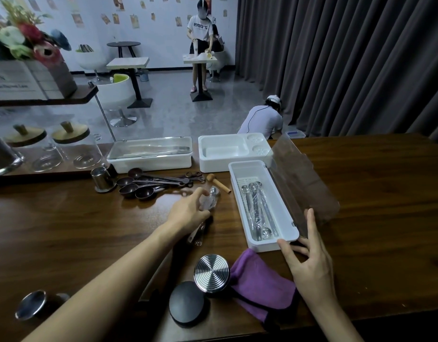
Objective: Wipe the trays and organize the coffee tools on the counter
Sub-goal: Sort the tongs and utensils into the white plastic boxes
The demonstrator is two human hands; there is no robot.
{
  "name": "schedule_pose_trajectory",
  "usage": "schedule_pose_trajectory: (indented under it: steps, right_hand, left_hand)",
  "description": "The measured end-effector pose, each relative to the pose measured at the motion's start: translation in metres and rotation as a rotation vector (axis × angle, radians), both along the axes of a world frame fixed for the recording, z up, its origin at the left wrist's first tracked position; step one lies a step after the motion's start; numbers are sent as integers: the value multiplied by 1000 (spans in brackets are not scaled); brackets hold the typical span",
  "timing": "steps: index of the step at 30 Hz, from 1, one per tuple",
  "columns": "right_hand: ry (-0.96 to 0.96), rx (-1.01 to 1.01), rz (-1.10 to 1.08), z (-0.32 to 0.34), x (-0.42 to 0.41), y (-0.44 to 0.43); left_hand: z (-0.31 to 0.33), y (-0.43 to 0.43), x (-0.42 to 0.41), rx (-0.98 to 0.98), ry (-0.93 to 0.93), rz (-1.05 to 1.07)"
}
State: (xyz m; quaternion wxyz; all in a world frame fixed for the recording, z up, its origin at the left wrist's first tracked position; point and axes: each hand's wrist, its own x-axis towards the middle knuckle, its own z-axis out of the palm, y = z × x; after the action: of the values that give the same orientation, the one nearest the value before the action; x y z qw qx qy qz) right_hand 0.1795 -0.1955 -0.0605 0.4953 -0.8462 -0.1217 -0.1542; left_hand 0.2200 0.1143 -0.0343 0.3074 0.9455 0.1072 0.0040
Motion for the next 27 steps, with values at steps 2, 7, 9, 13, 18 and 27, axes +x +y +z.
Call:
schedule_pose_trajectory:
  steps: [2,7,9,13,18,27]
  right_hand:
    - [-8,2,9,0,0,0]
    - [-35,13,18,1,-1,0]
    - [-33,4,14,1,0,0]
    - [-14,-15,7,1,-1,0]
    - [-10,-6,14,3,-2,0]
    - [-6,-5,11,3,-1,0]
  left_hand:
    - [-1,3,-1,-1,-14,-68]
    - [-2,11,-2,21,-40,-210]
    - [0,12,0,-5,-24,-207]
    - [5,7,1,-195,-81,-105]
    - [15,-7,5,-404,-253,24]
    - [44,-56,18,-296,-332,-130]
